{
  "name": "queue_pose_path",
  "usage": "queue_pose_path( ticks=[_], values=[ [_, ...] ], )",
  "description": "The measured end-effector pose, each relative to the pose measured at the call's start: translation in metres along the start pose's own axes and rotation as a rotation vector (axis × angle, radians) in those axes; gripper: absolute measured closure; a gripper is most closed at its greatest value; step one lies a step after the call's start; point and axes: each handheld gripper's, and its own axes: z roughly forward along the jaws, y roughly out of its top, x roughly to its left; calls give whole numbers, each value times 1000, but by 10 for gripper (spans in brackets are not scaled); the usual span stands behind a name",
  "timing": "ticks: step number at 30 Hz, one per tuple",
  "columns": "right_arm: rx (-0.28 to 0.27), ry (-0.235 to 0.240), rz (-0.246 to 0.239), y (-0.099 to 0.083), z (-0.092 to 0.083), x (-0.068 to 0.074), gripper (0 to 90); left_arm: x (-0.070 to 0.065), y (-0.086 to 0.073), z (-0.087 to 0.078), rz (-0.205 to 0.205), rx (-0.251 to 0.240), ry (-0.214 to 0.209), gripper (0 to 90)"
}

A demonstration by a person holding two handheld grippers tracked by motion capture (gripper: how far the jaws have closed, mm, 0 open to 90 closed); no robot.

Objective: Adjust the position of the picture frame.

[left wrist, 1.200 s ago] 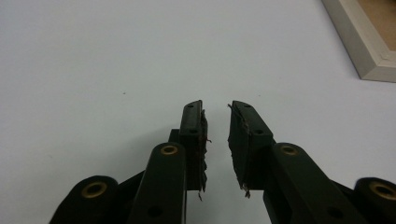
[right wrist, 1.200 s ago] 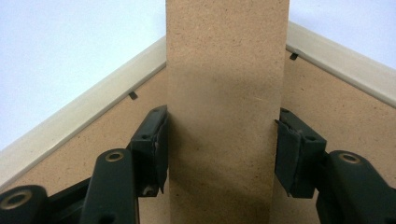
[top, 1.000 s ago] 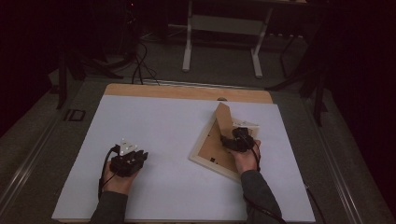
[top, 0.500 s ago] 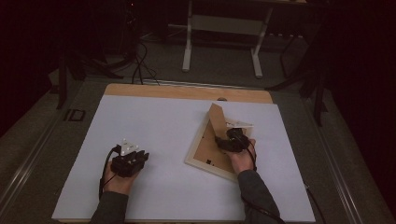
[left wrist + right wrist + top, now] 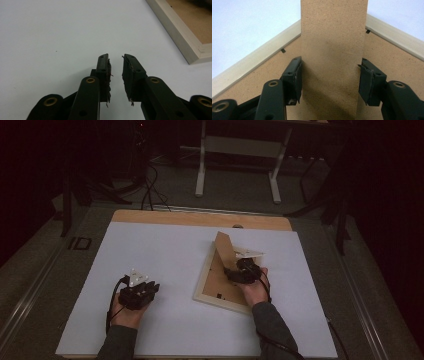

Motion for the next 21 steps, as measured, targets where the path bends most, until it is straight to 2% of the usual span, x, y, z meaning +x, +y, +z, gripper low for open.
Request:
queue_pose_path(
  ticks=[21],
  values=[
    [19,141,-154,11,13,37,431,-3,0,2,4,4,-21,761]
  ],
)
